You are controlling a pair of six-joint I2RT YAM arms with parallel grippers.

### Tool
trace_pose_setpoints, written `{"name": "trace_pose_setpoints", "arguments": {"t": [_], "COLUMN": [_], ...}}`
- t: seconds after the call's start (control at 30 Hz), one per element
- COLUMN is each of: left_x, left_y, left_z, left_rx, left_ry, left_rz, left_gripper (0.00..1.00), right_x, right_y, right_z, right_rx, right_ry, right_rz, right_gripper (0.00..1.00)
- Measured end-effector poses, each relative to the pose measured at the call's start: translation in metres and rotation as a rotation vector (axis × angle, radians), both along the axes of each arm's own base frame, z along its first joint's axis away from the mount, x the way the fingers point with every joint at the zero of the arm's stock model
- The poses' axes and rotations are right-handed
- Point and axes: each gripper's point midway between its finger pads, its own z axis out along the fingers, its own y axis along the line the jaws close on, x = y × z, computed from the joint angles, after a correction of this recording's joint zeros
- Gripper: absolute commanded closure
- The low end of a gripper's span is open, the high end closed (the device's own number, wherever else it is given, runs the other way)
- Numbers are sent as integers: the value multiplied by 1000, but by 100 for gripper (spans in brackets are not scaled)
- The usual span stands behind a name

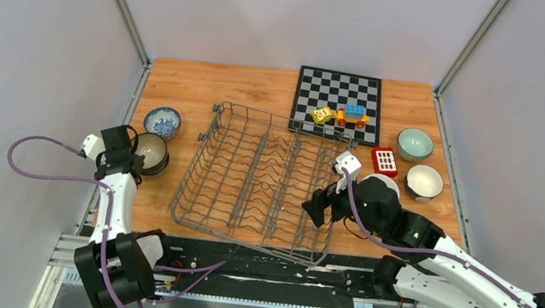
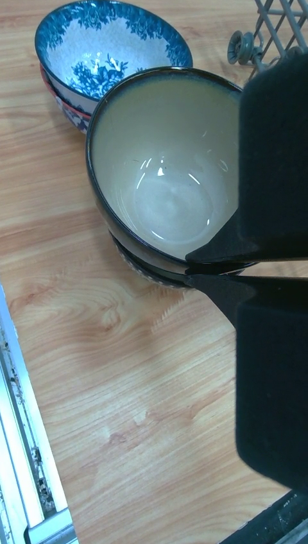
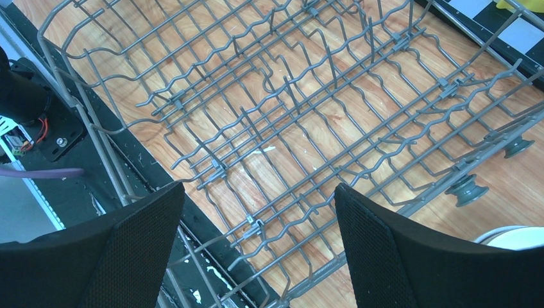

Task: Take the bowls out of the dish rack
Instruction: Place the bowl with the bowl.

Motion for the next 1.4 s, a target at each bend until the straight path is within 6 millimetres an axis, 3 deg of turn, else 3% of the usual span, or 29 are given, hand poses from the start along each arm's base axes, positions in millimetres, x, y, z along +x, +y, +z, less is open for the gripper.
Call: {"name": "trace_pose_setpoints", "arguments": {"t": [0.43,0.57,0.73,1.4], "left_x": [0,1,0,-9], "left_y": [-1,-1,-1,-3], "left_z": [-11,-12,-12,-3], "left_rx": [-20,-22,-20,-21], "left_ry": [11,12,16,54], "left_rz": [-5,-6,-9,-15], "left_gripper": [100,96,100,97], "right_x": [1,1,1,0], "right_y": [1,2,2,0], "right_z": [1,2,2,-4], "right_rx": [5,8,8,4], "right_ry": [-4,-5,-5,-1], "right_rz": [0,0,0,0], "right_gripper": [10,10,10,10]}}
